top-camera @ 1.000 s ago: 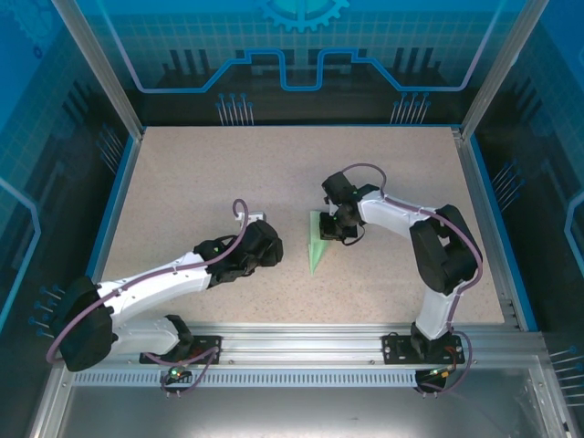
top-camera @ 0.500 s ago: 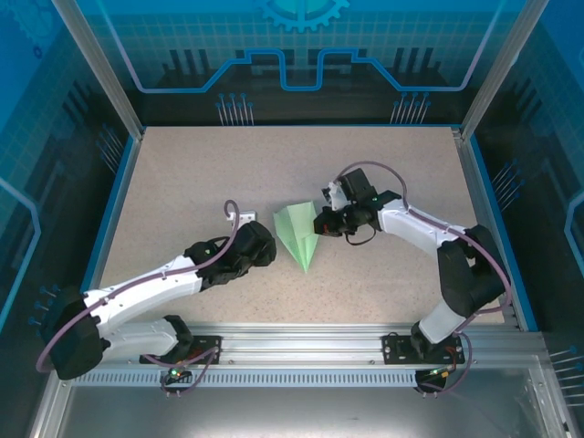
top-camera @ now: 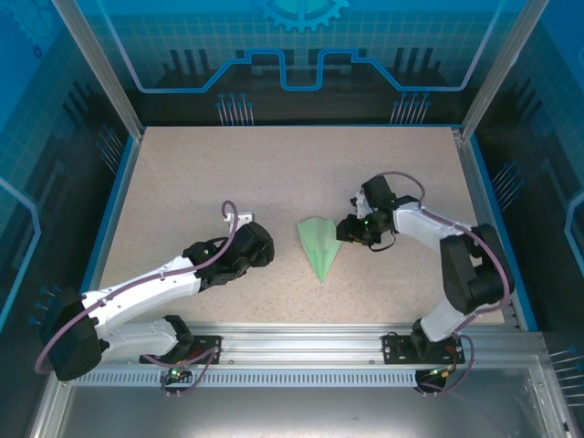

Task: Fold a paper plane with a square sheet of paper (fold left side to right side)
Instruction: Turn over the paper plane at the center of the table, then pick up the paper plane at the center of the table.

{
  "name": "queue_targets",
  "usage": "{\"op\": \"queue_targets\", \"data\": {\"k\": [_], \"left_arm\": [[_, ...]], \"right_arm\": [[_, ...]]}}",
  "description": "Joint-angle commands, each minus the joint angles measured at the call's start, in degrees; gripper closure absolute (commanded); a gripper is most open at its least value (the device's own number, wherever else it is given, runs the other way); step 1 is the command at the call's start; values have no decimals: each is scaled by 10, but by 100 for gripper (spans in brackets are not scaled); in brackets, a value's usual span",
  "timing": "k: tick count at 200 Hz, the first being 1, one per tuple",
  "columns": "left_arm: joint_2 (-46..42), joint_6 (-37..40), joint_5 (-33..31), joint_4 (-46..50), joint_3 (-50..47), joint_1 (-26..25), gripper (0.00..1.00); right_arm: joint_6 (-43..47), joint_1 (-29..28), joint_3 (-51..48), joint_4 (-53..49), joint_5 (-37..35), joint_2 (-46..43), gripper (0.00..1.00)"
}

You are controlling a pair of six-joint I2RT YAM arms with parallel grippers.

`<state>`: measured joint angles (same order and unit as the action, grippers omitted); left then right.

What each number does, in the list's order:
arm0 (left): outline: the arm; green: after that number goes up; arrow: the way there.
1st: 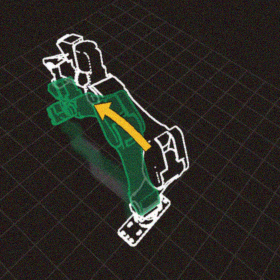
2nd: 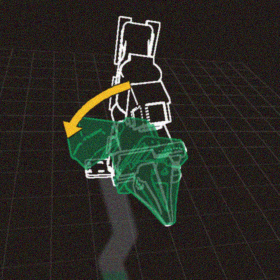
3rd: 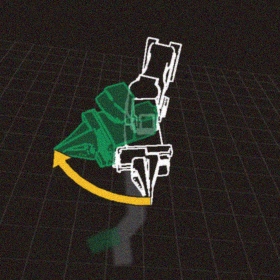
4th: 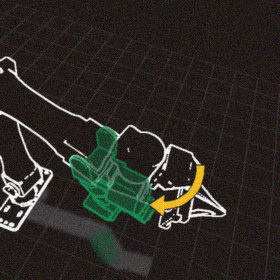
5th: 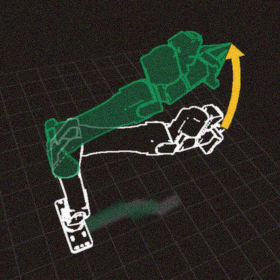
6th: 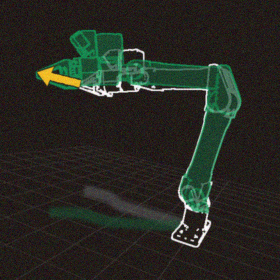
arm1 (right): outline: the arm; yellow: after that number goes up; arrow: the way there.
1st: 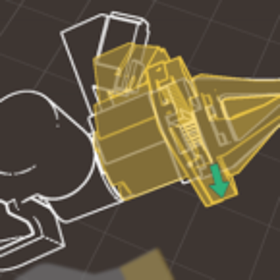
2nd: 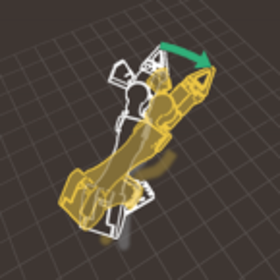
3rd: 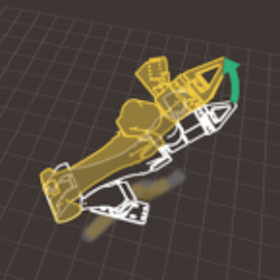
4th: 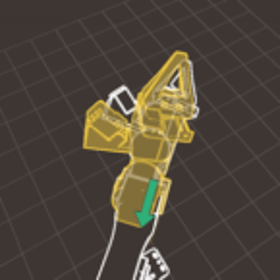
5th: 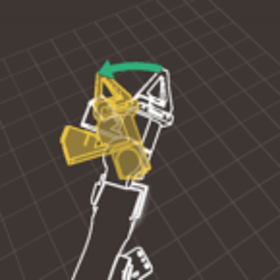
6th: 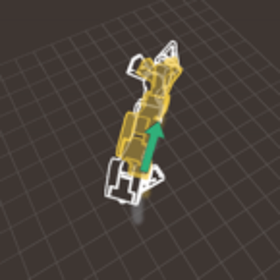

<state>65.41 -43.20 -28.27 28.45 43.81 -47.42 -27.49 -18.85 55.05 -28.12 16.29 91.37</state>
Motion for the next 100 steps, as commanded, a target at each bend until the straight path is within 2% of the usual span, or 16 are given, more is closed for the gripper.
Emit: {"op": "queue_targets", "data": {"k": [1,11,32,52,100], "left_arm": [[-14,0,-14,2,5,2,27],[-20,-2,-13,-9,-3,2,21],[-41,-3,-11,-34,-26,2,2],[-66,-8,-16,-38,-42,2,2],[-107,-3,-16,-29,-65,2,2]], "right_arm": [[18,-35,33,-88,-78,-53,53],[7,-56,35,-102,-94,-63,51],[-28,-114,32,-112,-128,-68,47],[-58,-156,29,-106,-161,-49,43],[-51,-199,64,-104,-165,23,36]]}}
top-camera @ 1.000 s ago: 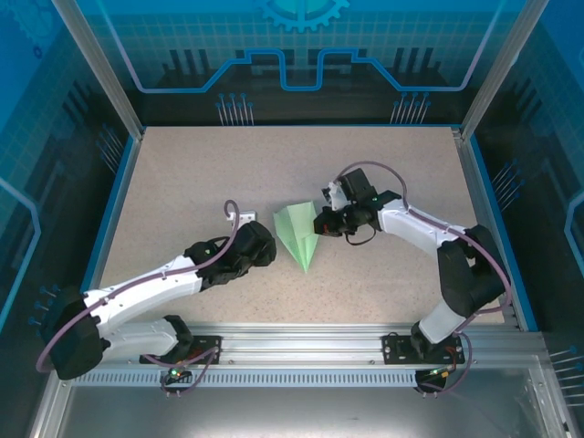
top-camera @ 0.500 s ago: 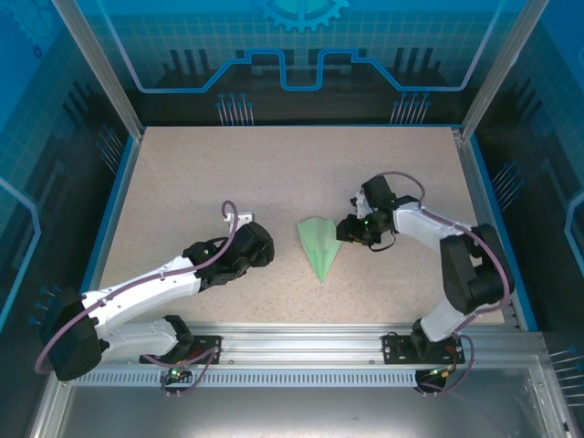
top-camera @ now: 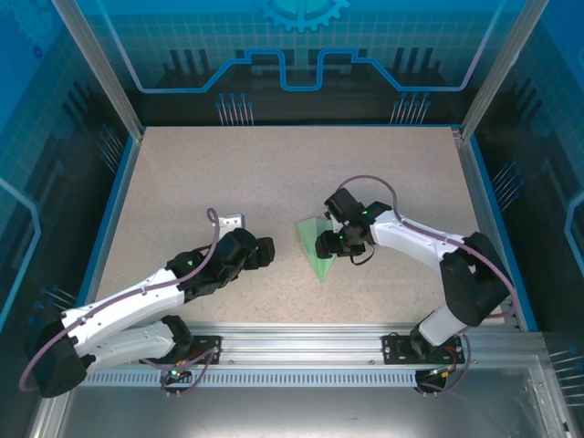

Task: Fold a paper plane with a square sheet of paper (fold left side to right side)
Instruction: Pick up the paper plane at the center of the table, then place the paper plane at the center of the table.

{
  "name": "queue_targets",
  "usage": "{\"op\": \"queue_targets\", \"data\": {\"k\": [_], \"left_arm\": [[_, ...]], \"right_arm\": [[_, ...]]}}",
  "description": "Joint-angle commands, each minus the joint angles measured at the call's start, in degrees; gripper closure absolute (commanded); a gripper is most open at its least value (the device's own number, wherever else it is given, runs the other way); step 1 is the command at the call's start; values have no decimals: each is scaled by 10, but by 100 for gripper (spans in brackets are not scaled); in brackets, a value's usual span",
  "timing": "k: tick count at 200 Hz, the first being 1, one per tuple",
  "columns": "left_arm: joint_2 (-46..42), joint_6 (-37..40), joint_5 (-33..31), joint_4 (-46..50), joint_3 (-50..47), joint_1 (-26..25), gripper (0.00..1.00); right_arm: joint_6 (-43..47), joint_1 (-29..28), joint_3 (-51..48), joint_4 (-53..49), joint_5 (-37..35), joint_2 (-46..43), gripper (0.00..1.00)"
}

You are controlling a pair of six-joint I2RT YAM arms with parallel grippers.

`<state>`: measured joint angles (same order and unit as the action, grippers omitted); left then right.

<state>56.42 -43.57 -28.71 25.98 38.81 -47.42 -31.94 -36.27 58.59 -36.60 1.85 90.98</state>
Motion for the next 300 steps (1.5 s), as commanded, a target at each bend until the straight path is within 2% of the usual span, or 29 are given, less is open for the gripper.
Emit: {"op": "queue_targets", "data": {"k": [1,81,120,160,188,198,215,260,300], "left_arm": [[-17,1,-11,-4,-15,2,2],[-31,-5,-17,5,-29,2,2],[-31,-3,-15,5,-29,2,2],[-31,1,-13,5,-29,2,2],[-31,7,-11,4,-28,2,2],[-33,19,1,-3,-28,2,1],[-36,57,42,-26,-21,2,1],[-60,155,178,-100,-29,1,1],[-51,230,221,-102,-18,1,2]], "right_arm": [[-7,-25,30,-20,-20,28,36],[-9,-56,74,-18,-24,105,37],[-13,-63,95,-29,-41,137,54],[-23,-63,96,-36,-56,152,66],[-20,-62,115,-46,-60,149,87],[-17,-60,131,-61,-66,147,92],[-12,-44,180,-91,-71,154,96],[3,9,362,-168,-77,244,96],[-7,29,517,-207,-96,358,96]]}}
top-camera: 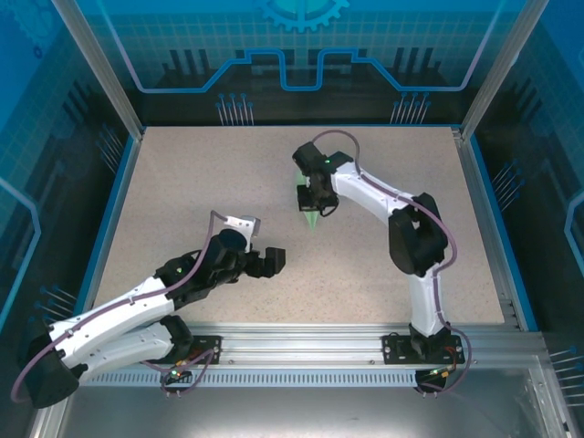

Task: Fold a paper plane with a square sheet of paper (fold left side to right side)
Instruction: Place the paper plane at the center of the table.

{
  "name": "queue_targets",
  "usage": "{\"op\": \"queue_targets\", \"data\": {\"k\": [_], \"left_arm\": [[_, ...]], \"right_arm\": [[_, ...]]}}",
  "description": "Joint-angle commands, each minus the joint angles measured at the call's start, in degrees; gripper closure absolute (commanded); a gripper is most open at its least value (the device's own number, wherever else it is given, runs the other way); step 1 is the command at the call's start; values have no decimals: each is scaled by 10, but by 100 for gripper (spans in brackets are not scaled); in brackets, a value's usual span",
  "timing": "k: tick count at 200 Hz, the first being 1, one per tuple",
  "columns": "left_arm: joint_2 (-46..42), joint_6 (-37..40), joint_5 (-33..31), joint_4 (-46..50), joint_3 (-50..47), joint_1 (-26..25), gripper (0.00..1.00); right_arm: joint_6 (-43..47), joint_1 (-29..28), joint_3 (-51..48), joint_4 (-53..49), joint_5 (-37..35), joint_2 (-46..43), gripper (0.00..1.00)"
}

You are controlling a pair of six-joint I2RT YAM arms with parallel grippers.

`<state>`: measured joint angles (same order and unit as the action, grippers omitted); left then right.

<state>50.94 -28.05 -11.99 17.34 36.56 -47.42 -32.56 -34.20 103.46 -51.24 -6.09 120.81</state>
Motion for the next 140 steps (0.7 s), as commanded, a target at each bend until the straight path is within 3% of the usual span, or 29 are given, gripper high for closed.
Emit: {"op": "queue_targets", "data": {"k": [1,52,140], "left_arm": [[4,77,56,-15,4,1,2],[43,136,67,-6,33,1,1],[68,134,63,-7,40,1,1]], "right_arm": [[-1,9,72,-62,-17,63,96],[6,11,204,-116,-39,174,95],[3,12,205,-126,-42,191,91]]}}
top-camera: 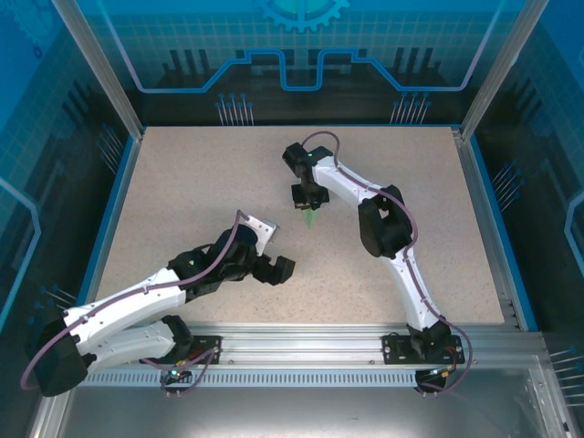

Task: Fold a paper plane with a square sheet of paper (fold left side to right side)
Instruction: Place the paper plane at the center of the table, then reset both arms

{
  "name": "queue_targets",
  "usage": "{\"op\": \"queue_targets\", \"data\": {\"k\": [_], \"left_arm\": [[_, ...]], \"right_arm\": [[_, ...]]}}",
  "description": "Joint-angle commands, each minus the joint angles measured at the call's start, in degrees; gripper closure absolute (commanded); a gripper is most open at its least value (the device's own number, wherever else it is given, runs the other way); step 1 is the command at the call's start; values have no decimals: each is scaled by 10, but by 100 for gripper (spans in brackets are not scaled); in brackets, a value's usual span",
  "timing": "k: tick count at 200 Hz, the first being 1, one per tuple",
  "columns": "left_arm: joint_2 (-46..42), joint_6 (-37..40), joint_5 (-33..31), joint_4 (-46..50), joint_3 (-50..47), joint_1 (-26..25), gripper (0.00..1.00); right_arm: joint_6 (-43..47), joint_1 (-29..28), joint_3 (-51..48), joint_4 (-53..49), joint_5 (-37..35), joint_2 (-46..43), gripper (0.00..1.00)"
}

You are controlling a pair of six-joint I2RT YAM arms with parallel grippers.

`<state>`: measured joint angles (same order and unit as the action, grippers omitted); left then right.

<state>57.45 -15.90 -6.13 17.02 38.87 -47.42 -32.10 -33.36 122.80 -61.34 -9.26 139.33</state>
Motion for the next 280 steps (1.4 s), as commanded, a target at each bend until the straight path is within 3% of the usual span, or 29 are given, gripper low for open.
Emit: {"op": "queue_targets", "data": {"k": [1,110,161,206,229,243,280], "left_arm": [[2,12,4,-3,17,1,1],[-6,-2,-29,19,20,1,1],[-8,-66,-136,40,20,8,2],[-31,-138,-85,24,-11,136,2],[-57,-141,-93,19,-19,203,1],[-71,-139,-119,16,-24,241,1],[-90,-103,-286,-34,-70,271,1]], "right_arm": [[-2,3,11,-25,-10,5,91],[-1,-20,-42,-31,-35,-91,71],[19,-27,-156,3,-45,-232,53],[76,-6,-312,71,-79,-423,33],[98,23,-445,162,-101,-532,16],[108,54,-529,227,-114,-594,1],[175,158,-723,411,-116,-694,1]]}}
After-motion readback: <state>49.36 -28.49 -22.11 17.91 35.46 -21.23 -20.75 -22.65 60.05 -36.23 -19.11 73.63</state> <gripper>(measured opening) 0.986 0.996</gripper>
